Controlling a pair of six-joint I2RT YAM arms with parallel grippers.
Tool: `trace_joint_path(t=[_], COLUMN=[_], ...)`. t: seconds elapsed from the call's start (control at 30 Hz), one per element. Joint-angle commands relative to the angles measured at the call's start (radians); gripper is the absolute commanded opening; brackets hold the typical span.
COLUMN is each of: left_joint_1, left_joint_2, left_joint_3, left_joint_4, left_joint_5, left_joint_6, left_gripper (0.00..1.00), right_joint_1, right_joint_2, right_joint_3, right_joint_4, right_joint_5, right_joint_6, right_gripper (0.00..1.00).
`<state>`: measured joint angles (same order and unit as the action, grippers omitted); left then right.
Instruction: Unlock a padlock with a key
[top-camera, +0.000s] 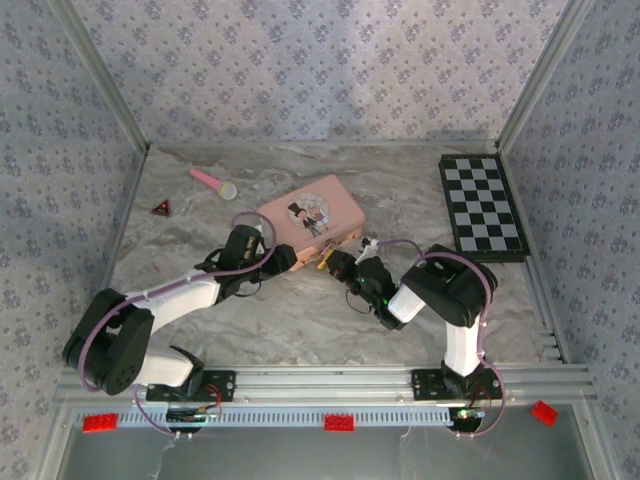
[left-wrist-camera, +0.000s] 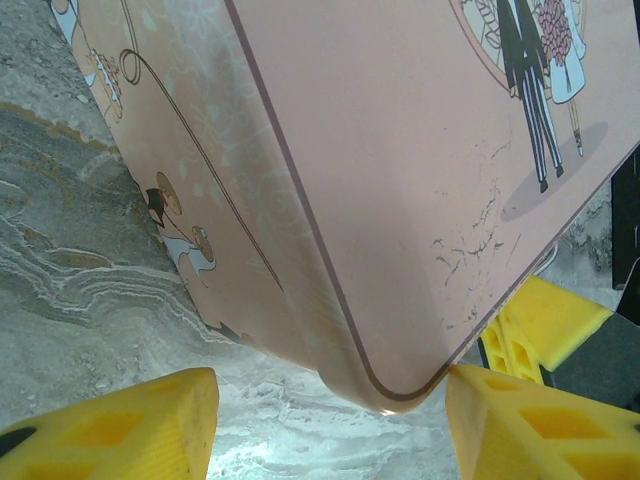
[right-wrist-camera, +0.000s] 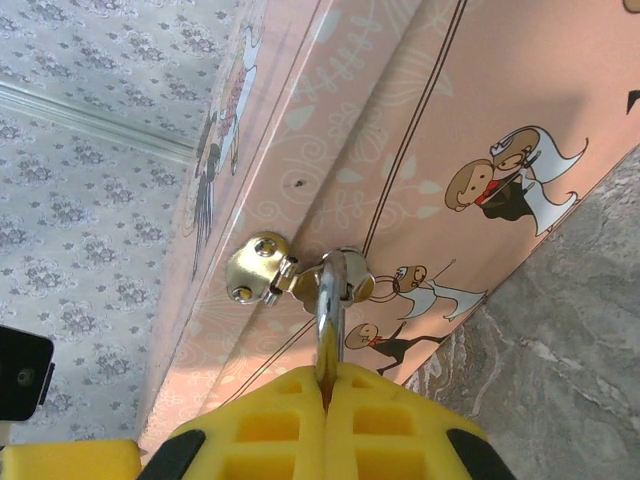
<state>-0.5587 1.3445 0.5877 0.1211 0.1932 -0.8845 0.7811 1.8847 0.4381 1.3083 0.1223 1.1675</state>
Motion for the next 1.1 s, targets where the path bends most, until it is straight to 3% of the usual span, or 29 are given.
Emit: trace_joint_path(t=[0.0,0.8,1.07], left_joint_1=[-0.003,-0.003,-0.005], left_joint_2=[0.008,0.024,0.027], left_joint_3=[0.009,0.030,0.031], left_joint_4=[0.022,0.013,0.034], left_joint_5=[-0.018,-0.031,-0.023], left_joint_6=[-0.010,-0.007,-0.028], left_gripper=[0.62,0.62,0.62], right_joint_1=[-0.013,-0.057,-0.061], right_joint_2=[-0.030,0.046,0.032], right_joint_3=[0.001,-0.009,0.007], right_joint_4=[0.083,0.082,0.083], right_joint_5=[0.078,0.023,0.089], right_joint_6=[0.022,0.061,0.107], right_gripper=[0.00,0.00,0.00])
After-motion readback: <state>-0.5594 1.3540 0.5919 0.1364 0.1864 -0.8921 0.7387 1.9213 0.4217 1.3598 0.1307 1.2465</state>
